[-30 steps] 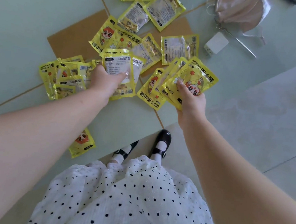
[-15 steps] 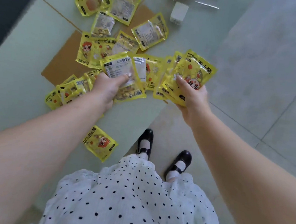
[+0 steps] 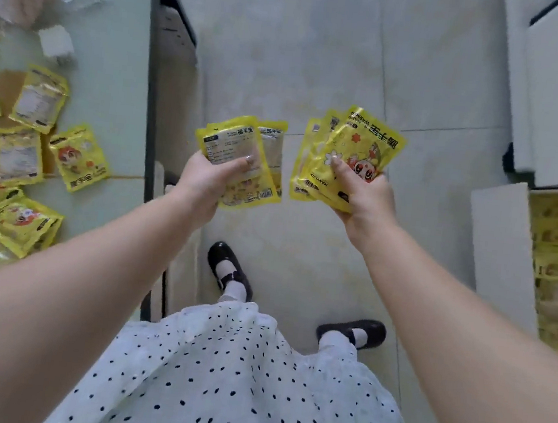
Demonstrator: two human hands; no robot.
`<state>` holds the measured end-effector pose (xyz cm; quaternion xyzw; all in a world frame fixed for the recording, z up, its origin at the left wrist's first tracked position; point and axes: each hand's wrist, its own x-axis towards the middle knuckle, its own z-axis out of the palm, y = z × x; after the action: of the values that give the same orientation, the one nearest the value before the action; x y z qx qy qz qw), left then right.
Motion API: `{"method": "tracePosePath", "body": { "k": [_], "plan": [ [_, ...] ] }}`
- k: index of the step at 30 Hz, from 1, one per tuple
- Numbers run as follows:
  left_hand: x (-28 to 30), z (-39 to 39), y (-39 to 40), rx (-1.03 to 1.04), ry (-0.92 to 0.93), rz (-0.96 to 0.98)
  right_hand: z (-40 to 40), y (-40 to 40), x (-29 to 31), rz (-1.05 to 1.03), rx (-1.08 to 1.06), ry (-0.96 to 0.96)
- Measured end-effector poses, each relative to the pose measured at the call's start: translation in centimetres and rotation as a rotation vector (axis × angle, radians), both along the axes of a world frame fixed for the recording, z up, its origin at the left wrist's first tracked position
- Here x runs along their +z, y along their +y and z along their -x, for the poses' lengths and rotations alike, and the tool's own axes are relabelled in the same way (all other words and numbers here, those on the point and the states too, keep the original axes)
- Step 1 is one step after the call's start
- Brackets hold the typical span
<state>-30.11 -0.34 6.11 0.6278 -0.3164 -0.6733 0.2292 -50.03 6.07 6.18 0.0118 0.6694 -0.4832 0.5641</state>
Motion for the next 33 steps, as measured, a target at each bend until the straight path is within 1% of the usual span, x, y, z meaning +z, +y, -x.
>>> {"method": "tracePosePath", "body": {
  "k": [5,10,14,18,22,26,29,33],
  "plan": [
    [0.9,14.9,7.2,-0.262,0.025,0.008,12.7,11.7,1.9,-0.006,-0.290,0.040],
    [1.9,28.3,16.8,-0.429,0.030,-0.014,23.3,23.7,3.8,0.000,-0.539,0.054],
    [2.3,37.0,23.0,-0.550,0.029,-0.036,29.5,32.1,3.9,-0.015,-0.721,0.035],
    [1.6,43.8,26.9,-0.684,-0.001,-0.034,33.6,38.8,1.8,-0.022,-0.865,-0.001],
    [-0.7,48.9,28.8,-0.778,-0.032,-0.012,35.9,43.2,-1.4,-0.028,-0.938,-0.042],
    [-4.3,53.2,29.3,-0.851,-0.075,0.000,37.7,45.5,-5.8,-0.055,-0.997,-0.049],
    [-7.8,56.4,29.0,-0.881,-0.088,0.007,39.5,45.9,-9.2,-0.026,-1.043,-0.074],
    [-13.5,61.1,27.3,-0.950,-0.093,0.008,42.6,44.0,-14.7,0.011,-1.098,-0.091]
  ]
}}
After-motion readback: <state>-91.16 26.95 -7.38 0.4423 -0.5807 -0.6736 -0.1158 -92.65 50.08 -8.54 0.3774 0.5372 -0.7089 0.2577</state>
